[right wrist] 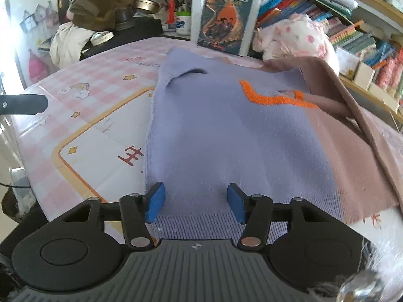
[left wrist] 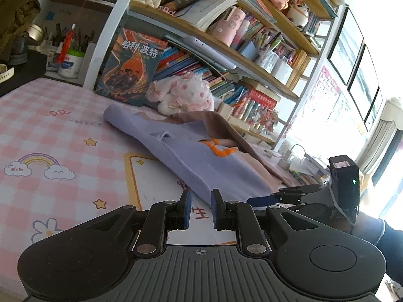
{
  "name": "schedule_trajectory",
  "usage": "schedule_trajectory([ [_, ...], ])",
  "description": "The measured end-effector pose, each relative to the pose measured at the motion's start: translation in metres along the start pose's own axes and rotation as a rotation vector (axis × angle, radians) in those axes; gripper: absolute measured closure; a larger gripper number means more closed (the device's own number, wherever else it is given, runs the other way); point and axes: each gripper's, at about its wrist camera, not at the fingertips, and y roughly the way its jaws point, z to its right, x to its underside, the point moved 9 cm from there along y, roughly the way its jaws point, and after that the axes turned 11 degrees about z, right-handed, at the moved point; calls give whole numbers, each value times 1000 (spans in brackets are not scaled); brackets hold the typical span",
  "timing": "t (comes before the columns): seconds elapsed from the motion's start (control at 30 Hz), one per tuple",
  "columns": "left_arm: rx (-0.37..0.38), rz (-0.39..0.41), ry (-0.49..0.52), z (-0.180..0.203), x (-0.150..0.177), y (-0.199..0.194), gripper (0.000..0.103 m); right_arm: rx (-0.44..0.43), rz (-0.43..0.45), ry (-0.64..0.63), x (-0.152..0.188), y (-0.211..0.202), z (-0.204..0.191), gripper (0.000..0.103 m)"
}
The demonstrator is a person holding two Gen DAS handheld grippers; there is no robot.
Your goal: Fold clothes
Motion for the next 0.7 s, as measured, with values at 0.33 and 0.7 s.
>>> schedule_trajectory([
  [0.33, -10, 12, 4, -5, -3, -6, 86, -49, -9, 85, -8, -4, -7, 71],
  [0.7, -5, 16, 0, -7, -2, -5, 86, -27, -20, -18, 1, -11, -21, 88],
])
